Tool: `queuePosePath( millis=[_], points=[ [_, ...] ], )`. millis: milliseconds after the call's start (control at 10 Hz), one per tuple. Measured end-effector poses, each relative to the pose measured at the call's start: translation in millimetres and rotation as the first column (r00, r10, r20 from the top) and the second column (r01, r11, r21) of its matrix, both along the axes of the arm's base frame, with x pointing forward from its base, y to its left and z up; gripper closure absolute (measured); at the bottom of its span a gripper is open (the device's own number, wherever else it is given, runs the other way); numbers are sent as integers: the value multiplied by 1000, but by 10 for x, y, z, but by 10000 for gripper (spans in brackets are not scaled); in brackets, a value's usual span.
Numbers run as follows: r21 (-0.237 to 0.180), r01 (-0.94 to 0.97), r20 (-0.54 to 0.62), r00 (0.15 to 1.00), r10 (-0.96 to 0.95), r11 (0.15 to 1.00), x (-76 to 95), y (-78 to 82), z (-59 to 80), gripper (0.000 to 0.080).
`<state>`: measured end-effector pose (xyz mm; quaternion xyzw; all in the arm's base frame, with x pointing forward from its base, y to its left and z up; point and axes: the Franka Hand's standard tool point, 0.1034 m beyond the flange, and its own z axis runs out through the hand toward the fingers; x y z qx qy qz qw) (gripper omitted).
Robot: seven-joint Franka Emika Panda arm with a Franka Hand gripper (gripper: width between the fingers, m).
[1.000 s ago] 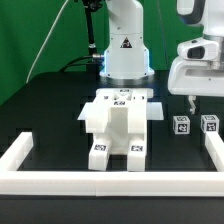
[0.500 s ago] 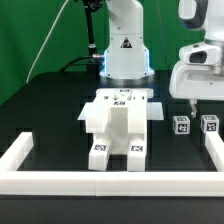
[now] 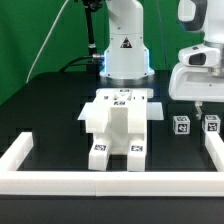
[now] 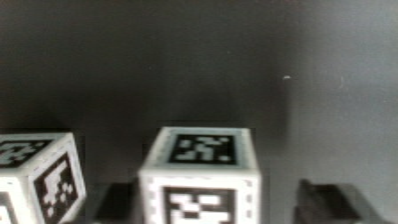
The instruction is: Assemble chair
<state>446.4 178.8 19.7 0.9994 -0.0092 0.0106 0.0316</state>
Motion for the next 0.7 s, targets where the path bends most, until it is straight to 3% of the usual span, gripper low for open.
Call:
queuePosePath(
  millis=[100, 700],
  points=[
    [0, 0, 0, 1000, 0, 1000, -1, -1, -1, 518],
    [-9, 4, -21, 1000, -4, 1000, -18, -23, 33, 518]
  ],
)
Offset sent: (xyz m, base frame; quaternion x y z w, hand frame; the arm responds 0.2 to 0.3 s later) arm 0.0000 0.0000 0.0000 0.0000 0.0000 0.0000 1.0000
